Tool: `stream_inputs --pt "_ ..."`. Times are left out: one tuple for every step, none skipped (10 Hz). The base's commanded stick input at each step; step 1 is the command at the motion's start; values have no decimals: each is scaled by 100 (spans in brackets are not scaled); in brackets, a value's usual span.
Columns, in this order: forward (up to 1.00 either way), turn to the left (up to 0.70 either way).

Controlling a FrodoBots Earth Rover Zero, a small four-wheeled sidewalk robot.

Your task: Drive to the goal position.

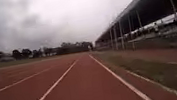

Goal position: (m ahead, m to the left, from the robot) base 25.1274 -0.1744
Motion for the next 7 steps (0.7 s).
stream_inputs --pt "70 0" --pt "70 0" --pt "70 0" --pt "70 0" --pt "70 0" --pt "70 0" --pt "70 0"
